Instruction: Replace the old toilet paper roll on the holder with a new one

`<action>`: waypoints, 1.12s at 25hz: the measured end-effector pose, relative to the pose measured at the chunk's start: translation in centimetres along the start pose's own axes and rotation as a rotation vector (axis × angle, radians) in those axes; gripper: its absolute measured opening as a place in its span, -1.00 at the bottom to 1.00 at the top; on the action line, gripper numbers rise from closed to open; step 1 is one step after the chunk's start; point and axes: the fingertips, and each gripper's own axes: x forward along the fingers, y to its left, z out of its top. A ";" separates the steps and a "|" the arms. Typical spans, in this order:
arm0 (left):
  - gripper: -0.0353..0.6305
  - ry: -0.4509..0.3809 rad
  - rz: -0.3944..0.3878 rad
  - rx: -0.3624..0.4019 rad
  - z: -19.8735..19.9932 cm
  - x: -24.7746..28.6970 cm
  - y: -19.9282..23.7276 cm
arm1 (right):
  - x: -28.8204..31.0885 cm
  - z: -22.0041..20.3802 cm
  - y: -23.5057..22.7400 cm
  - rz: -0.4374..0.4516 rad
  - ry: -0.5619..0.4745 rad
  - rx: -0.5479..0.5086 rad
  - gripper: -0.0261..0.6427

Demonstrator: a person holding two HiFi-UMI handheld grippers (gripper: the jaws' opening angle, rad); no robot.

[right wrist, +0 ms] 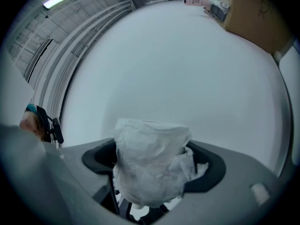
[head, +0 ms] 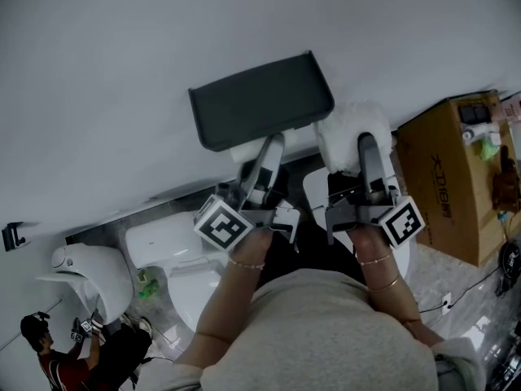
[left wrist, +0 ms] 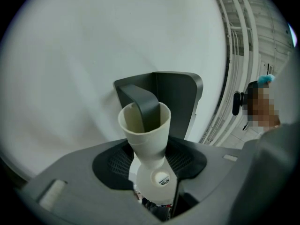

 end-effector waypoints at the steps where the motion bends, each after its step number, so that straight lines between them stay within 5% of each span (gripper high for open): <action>1: -0.26 0.002 0.004 0.010 0.2 -0.1 0.0 | 0.0 0.0 0.1 0.000 0.002 -0.001 0.34; 6: -0.26 -0.014 -0.029 -0.044 0.0 0.1 -0.5 | 0.2 0.0 0.1 0.004 0.001 0.008 0.34; 9: -0.26 0.003 -0.027 0.007 0.1 0.2 -0.6 | 0.2 -0.1 0.2 0.011 0.001 0.010 0.34; 28: -0.26 0.049 -0.074 -0.029 -0.9 1.9 -1.1 | -0.1 0.4 0.8 0.022 -0.028 -0.013 0.34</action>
